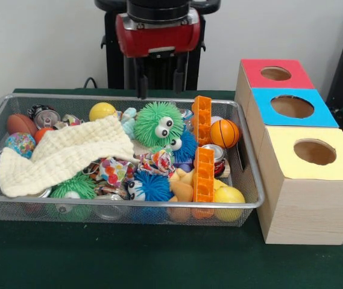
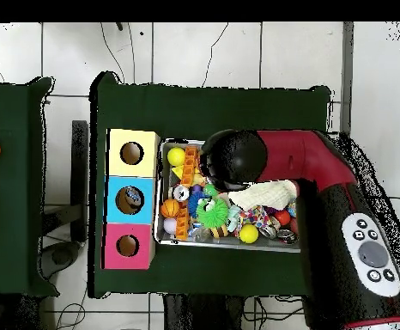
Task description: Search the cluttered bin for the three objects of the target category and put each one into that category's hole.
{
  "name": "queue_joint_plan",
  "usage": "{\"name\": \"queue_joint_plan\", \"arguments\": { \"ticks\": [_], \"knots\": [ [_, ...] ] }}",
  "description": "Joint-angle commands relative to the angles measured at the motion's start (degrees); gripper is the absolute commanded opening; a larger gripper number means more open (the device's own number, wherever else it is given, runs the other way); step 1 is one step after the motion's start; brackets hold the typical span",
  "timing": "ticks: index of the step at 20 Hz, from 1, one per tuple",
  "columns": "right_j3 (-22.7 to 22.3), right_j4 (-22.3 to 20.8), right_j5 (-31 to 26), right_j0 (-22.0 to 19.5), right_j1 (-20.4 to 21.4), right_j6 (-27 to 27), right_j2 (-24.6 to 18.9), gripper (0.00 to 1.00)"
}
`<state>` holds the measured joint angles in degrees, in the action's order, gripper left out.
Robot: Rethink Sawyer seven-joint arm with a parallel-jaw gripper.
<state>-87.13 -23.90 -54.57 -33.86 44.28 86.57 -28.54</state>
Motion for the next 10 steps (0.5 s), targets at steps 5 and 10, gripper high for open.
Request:
{"name": "queue_joint_plan", "arguments": {
  "ticks": [5, 10],
  "knots": [
    [-5.53, -3.94, -0.18, -0.76, -0.11, -13.58, -5.38, 1.0],
    [-7.13, -4.46, 0.53, -0.87, 0.15, -11.21, -4.77, 1.0]
  ]
}}
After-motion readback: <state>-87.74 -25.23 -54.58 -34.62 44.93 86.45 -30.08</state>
